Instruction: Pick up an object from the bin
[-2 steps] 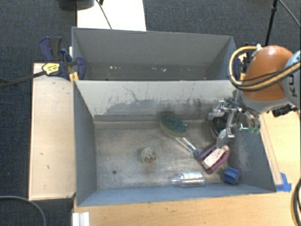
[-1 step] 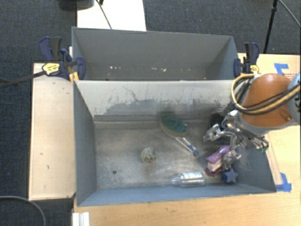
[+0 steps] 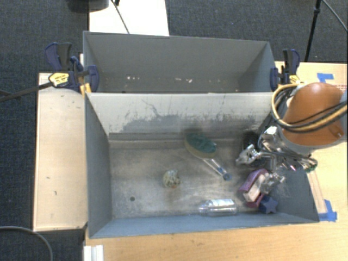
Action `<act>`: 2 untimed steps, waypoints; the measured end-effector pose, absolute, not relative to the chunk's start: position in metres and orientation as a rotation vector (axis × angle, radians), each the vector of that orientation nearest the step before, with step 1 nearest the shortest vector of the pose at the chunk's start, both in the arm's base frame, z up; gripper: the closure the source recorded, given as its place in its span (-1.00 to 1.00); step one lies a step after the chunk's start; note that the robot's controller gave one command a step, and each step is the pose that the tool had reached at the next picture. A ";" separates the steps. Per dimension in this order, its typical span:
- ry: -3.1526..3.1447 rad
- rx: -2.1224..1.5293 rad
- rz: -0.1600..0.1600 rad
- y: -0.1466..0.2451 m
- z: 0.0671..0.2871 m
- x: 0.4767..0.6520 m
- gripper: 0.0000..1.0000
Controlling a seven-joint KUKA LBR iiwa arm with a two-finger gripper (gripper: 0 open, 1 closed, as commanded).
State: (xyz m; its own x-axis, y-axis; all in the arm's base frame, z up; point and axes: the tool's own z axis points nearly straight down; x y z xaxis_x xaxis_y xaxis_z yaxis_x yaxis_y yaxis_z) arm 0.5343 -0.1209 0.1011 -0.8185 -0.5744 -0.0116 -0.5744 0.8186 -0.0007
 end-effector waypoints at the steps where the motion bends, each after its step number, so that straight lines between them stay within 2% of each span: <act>1: 2.844 -1.264 0.002 -0.130 0.114 0.517 -1.00; 2: 2.648 -1.660 0.017 -0.133 0.091 0.525 -1.00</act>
Offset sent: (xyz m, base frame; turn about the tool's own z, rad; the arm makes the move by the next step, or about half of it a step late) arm -0.0251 -0.0180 0.0081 -0.2243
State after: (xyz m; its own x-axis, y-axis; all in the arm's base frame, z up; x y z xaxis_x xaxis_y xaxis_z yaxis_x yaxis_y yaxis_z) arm 0.5249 -0.1329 0.0909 -0.4356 -0.8999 -0.0199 -0.9001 0.4357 0.0005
